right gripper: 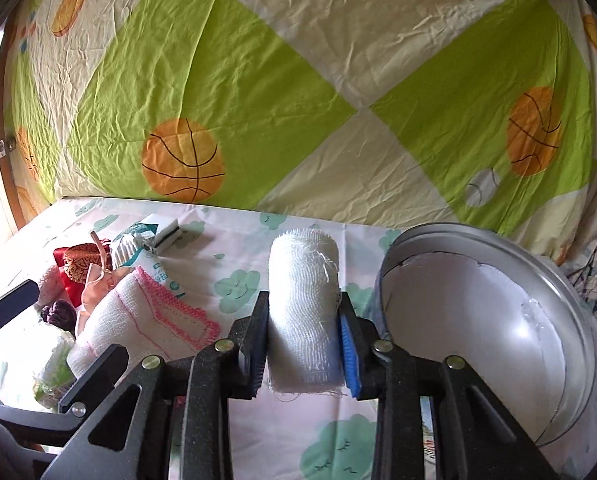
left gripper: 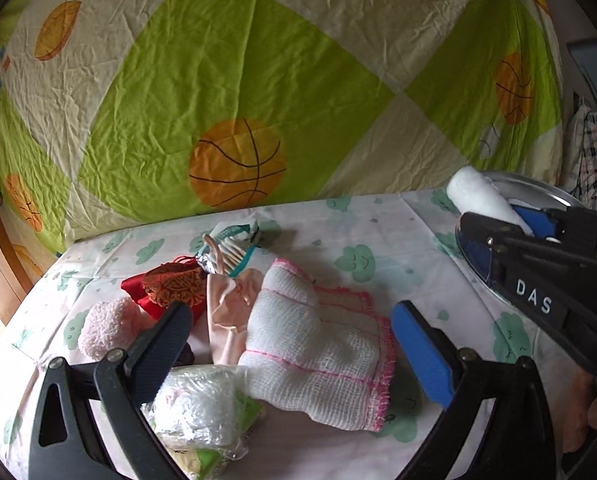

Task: Organize soft objects
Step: 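Grasp the white gauze roll with the right gripper while the left gripper grasps the pink-edged towel, then lift the gauze roll with the right gripper while the left gripper carries the towel toward the tin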

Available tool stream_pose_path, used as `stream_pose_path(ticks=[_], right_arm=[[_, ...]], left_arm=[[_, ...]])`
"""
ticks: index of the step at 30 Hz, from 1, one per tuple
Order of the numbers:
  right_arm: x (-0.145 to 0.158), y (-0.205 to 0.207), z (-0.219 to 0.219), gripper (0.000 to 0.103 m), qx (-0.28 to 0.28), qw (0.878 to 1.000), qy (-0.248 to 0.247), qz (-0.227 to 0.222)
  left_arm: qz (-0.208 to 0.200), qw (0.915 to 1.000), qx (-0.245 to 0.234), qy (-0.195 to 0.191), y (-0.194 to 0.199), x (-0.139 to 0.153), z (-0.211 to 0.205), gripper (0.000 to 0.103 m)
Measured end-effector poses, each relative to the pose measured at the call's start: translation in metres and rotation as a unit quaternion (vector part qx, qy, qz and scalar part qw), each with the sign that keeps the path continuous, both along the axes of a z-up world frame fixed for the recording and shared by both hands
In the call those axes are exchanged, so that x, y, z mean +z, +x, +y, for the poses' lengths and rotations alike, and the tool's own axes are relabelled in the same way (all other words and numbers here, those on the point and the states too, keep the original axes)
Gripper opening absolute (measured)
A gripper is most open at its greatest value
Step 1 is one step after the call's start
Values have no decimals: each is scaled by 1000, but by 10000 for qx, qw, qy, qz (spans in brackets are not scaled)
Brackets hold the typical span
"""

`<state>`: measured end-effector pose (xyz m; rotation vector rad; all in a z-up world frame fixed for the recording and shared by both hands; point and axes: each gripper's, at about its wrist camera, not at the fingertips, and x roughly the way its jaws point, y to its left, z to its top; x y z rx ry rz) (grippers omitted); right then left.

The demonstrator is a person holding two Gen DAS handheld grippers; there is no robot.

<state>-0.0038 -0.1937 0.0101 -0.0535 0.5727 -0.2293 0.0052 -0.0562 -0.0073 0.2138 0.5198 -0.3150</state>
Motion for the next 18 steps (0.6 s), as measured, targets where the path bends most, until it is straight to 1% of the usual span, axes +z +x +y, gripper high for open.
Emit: stream_pose_path(ticks=[2, 4, 6, 8, 9, 10, 11, 12, 13, 14, 15, 16, 18], right_arm=[[3, -3, -5, 33, -40, 9999, -105, -57], [7, -5, -8, 33, -50, 9999, -123, -106], [9, -9, -11, 33, -51, 9998, -152, -149], [10, -11, -10, 33, -45, 9996, -218, -177], [10, -12, -10, 33, -35, 9996, -233, -184], [10, -12, -10, 33, -20, 9996, -236, -181], [10, -12, -9, 33, -10, 9996, -235, -172], [10, -12, -9, 33, -10, 9996, -245, -166], [11, -12, -9, 33, -12, 9995, -253, -165], [10, -12, -8, 33, -5, 9995, -260, -165], [10, -12, -8, 33, 1, 9995, -275, -164], [10, -12, -7, 33, 5, 9995, -284, -170], [10, -13, -6, 33, 12, 9993, -305, -192]], left_arm=[[199, 9995, 65, 226, 5, -6, -10, 100], [441, 9987, 50, 261, 13, -11, -18, 93], [659, 9972, 157, 302, 21, -16, -23, 90], [920, 9946, 225, 413, 30, -24, -28, 78], [1049, 9931, 229, 478, 33, -28, -30, 69], [1129, 9920, 252, 508, 35, -31, -31, 63], [1186, 9914, 269, 491, 37, -33, -31, 60], [1240, 9910, 261, 442, 38, -34, -30, 52], [1285, 9906, 246, 386, 39, -35, -28, 40], [1314, 9905, 237, 323, 40, -35, -26, 34], [1324, 9906, 228, 259, 40, -35, -25, 25], [1310, 9910, 211, 186, 40, -34, -23, 21], [1212, 9925, 153, 35, 36, -31, -21, 18]])
